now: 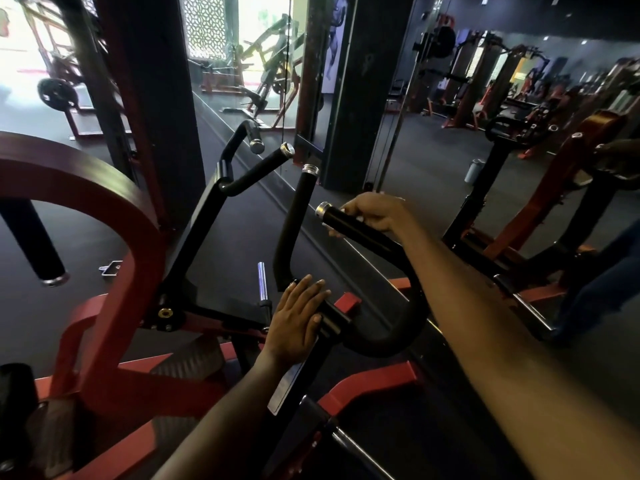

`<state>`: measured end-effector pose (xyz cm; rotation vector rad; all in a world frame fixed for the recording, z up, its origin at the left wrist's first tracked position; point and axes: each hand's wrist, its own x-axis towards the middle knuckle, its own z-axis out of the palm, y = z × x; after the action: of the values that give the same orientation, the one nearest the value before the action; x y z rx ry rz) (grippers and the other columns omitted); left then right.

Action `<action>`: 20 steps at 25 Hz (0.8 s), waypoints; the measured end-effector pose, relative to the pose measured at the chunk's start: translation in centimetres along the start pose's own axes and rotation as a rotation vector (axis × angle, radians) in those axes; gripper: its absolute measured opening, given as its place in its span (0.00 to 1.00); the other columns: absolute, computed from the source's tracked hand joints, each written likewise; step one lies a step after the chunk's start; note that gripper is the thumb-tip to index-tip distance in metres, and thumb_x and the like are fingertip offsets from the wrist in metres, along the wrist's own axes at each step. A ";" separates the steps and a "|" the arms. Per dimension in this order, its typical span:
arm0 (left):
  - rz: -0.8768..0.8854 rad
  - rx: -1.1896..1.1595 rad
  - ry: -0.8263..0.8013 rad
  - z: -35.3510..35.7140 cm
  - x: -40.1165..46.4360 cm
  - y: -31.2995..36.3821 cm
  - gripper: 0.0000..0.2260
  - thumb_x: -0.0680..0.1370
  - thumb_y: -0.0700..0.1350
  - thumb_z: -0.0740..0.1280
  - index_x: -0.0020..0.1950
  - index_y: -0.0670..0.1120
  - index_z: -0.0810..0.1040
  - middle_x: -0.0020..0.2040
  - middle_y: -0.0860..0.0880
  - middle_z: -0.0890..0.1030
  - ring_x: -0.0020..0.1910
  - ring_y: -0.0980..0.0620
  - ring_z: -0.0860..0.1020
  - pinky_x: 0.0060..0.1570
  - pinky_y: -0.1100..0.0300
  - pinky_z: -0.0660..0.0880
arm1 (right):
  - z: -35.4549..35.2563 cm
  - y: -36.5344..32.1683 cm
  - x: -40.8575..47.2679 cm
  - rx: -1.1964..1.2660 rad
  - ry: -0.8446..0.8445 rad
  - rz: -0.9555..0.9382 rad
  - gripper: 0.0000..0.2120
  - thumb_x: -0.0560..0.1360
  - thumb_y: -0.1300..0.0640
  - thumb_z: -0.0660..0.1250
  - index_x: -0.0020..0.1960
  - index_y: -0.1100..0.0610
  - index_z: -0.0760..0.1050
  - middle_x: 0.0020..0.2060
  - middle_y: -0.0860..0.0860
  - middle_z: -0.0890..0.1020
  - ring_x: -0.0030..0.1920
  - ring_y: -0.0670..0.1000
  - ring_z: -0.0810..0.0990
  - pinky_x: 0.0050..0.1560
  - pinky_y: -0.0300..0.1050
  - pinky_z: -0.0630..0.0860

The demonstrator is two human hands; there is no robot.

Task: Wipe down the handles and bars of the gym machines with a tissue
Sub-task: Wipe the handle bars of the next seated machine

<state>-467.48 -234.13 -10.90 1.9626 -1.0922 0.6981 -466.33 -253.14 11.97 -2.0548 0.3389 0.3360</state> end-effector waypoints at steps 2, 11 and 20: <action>0.007 -0.011 -0.001 0.1 -0.2 -0.1 0.21 0.83 0.51 0.46 0.70 0.45 0.70 0.71 0.45 0.72 0.75 0.46 0.61 0.72 0.42 0.59 | -1.0 2.3 -2.6 0.016 -0.042 0.032 0.12 0.78 0.64 0.56 0.55 0.63 0.76 0.45 0.56 0.83 0.47 0.52 0.81 0.50 0.40 0.78; 0.010 0.003 -0.006 -0.1 -0.2 -0.1 0.22 0.83 0.51 0.47 0.69 0.44 0.71 0.70 0.44 0.72 0.75 0.45 0.62 0.72 0.42 0.59 | -0.9 2.7 -2.6 0.159 -0.083 -0.009 0.12 0.78 0.62 0.57 0.57 0.63 0.76 0.51 0.58 0.82 0.52 0.51 0.82 0.59 0.44 0.75; 0.023 -0.011 0.020 0.1 -0.2 -0.1 0.23 0.84 0.51 0.46 0.68 0.43 0.72 0.69 0.43 0.73 0.74 0.44 0.63 0.72 0.43 0.58 | -1.3 8.2 -9.5 -0.013 0.259 -0.036 0.13 0.78 0.68 0.56 0.59 0.65 0.75 0.53 0.59 0.79 0.44 0.47 0.78 0.43 0.35 0.76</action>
<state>-467.46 -234.08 -11.10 1.9327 -1.1065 0.7208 -478.01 -257.25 9.60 -2.1179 0.4567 0.0496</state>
